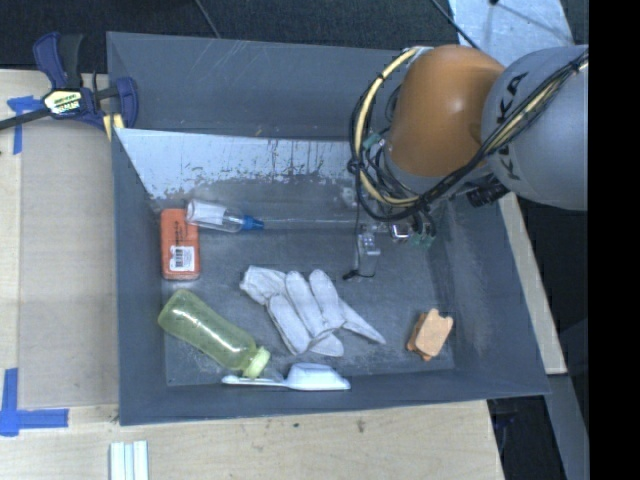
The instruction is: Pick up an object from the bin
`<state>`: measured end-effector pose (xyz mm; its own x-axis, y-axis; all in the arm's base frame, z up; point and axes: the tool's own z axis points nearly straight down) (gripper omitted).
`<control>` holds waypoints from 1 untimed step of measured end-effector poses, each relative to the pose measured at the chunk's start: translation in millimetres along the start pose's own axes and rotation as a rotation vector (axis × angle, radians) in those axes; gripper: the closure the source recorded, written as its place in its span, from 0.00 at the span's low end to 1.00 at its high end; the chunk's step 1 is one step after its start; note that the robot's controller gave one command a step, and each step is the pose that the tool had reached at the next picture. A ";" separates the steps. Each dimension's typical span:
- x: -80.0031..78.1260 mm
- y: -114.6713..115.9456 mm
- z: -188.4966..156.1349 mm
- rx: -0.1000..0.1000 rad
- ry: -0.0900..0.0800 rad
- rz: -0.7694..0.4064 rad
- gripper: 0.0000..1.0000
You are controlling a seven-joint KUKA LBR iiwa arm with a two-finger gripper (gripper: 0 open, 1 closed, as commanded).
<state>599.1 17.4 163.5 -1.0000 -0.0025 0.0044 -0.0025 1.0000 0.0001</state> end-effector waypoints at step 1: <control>-1.5 0.0 -5.1 0.000 -0.008 0.000 0.00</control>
Offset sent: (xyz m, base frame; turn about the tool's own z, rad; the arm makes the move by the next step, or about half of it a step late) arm -0.0679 0.0390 -0.0840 -0.1299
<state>600.6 17.4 168.6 -1.0000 -0.0021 -0.0037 -0.0021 1.0000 0.0003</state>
